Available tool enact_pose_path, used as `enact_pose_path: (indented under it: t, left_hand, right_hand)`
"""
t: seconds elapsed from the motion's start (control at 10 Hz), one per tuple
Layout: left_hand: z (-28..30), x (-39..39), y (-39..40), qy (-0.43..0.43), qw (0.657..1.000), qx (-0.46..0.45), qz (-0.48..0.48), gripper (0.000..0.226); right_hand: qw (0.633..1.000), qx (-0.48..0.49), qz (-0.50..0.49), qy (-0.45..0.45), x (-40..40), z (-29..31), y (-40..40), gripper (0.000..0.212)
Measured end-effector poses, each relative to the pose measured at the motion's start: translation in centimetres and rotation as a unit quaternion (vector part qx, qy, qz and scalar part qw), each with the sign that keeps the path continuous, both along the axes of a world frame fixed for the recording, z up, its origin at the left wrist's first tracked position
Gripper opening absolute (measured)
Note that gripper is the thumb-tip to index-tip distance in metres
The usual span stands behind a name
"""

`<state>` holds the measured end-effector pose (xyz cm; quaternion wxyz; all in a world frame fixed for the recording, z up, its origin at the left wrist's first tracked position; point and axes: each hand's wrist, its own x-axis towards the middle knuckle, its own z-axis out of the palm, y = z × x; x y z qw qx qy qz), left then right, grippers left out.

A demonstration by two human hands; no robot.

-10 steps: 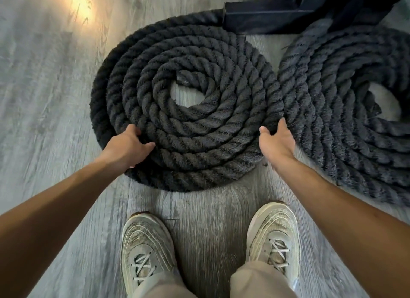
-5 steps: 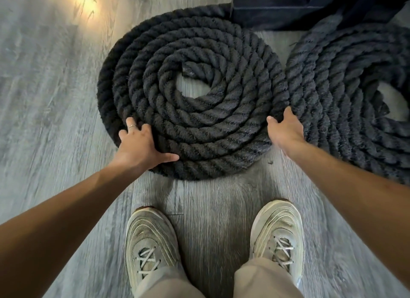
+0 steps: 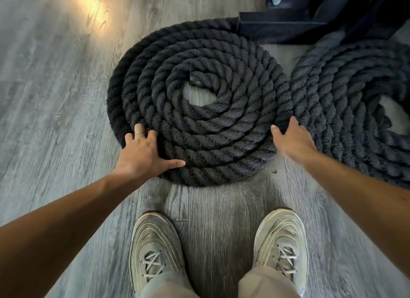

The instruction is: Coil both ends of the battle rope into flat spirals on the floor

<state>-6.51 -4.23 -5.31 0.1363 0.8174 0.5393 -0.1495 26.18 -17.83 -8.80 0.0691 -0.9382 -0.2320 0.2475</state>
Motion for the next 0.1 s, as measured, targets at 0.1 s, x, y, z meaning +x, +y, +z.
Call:
enact_pose_path:
  t: [0.1]
  left_hand:
    - [1.48,0.45,0.59,0.003,0.999,-0.041,-0.005,0.13]
  right_hand:
    - [0.999,0.026,0.03,-0.016,0.32,1.72,-0.16,0.074]
